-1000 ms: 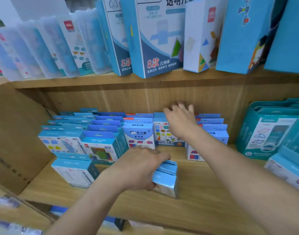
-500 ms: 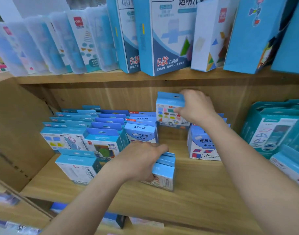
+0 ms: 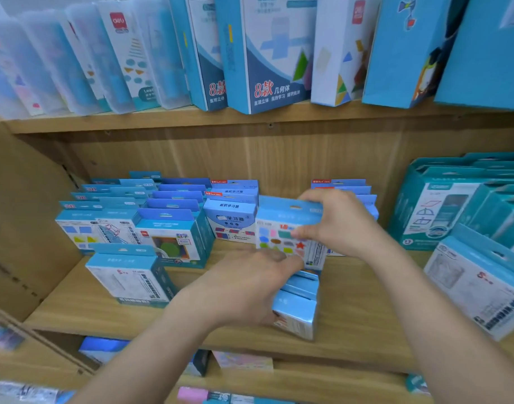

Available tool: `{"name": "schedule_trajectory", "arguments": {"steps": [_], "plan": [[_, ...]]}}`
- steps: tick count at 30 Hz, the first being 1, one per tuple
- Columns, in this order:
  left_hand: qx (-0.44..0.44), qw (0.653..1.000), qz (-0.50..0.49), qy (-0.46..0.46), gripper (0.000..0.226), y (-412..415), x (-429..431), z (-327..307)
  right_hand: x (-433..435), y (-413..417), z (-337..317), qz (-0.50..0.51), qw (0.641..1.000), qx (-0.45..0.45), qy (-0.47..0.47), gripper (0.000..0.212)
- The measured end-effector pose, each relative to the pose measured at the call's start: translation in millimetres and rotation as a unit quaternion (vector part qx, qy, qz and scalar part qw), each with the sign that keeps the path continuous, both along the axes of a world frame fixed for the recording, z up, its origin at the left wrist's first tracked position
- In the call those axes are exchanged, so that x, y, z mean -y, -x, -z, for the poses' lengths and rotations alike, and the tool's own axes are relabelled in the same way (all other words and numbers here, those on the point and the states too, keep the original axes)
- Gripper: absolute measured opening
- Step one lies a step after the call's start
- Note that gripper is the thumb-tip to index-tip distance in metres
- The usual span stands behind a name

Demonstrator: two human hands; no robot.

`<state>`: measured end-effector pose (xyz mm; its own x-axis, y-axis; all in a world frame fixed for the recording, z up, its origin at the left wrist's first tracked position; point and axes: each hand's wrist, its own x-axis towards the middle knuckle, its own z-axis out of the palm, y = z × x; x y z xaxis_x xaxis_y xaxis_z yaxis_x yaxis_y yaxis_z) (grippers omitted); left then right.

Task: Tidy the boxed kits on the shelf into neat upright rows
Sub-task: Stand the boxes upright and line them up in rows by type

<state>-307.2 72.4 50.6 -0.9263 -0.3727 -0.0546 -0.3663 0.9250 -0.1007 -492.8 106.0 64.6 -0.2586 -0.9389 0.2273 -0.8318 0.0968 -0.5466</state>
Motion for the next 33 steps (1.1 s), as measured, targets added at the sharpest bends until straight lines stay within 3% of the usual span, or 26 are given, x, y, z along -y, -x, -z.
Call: {"name": "schedule_trajectory", "arguments": {"steps": [5,8,11,14,15,17,19,22,29,33], "plan": [[-0.080,0.995,0.027,0.056,0.072,12,1,14,-1,15,37,-0.091,0.986,0.140,-0.015,0.006],[-0.110,0.989,-0.015,0.101,0.100,15,3,20,-1,19,45,-0.108,0.976,0.188,-0.003,0.017],[-0.070,0.994,-0.081,0.033,0.120,19,8,19,-7,23,48,-0.104,0.960,0.258,-0.005,0.021],[-0.047,0.996,-0.076,0.021,0.117,24,15,18,-16,37,62,0.095,0.934,0.304,0.163,0.009],[-0.051,0.996,-0.075,0.012,0.117,25,16,19,-17,44,65,0.180,0.907,0.317,0.212,0.018],[-0.058,0.996,-0.072,0.002,0.117,26,18,20,-17,59,65,0.264,0.865,0.378,0.199,0.049],[-0.060,0.996,-0.064,0.006,0.117,26,19,21,-8,74,61,0.239,0.844,0.466,0.114,0.062],[-0.063,0.996,-0.058,0.007,0.116,27,20,23,9,89,62,0.151,0.831,0.533,0.042,0.058],[-0.080,0.995,-0.058,-0.008,0.113,24,19,23,33,78,77,0.116,0.807,0.574,0.070,0.036],[-0.074,0.995,-0.061,-0.009,0.111,23,16,23,50,56,77,0.097,0.787,0.606,0.058,0.046]]}}
